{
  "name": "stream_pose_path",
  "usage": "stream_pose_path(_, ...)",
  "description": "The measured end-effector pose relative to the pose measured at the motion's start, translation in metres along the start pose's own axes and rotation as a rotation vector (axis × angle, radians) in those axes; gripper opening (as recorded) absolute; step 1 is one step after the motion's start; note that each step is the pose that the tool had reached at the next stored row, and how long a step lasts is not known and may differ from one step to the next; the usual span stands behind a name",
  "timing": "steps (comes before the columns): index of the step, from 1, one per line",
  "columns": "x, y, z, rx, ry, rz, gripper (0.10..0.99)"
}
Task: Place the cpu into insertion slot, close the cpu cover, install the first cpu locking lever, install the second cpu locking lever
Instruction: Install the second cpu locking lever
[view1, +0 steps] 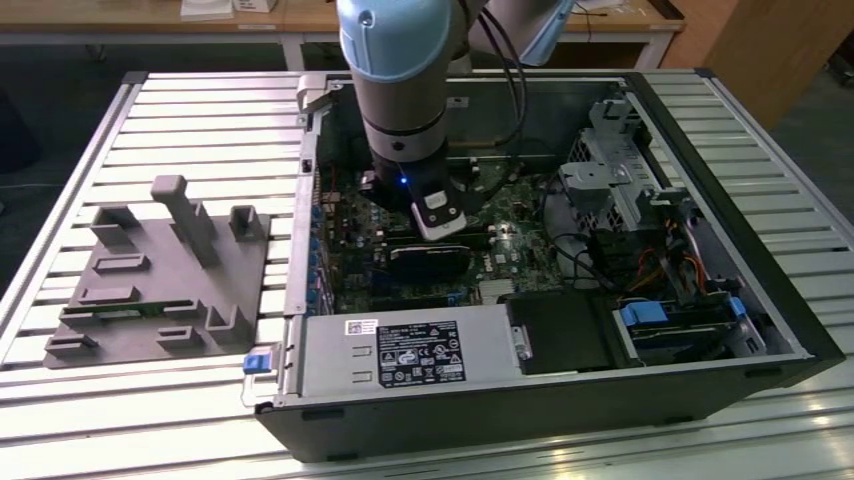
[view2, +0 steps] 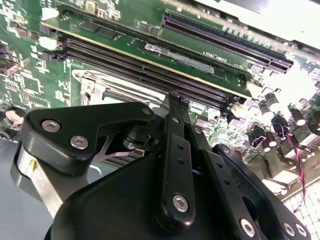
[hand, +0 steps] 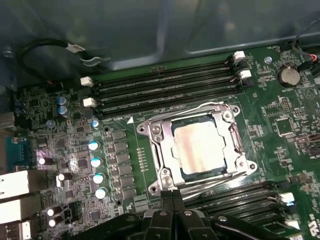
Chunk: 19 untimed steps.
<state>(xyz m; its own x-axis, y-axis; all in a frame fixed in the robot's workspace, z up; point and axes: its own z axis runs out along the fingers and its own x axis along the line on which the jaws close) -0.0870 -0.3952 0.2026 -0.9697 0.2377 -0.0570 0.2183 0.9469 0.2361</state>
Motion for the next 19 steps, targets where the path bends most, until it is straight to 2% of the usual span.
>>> stream_pose_path(8,0.0046,-0.0028,0.0058,-0.039,0.0090,0.004,0.106)
stream_pose_path(15,0.0060,-0.0042,0.0105,-0.056,0.0125,0.005,0.106)
stream_pose_path(19,0.0065,-0.0048,0.0119,-0.057,0.0133,0.006,0.106)
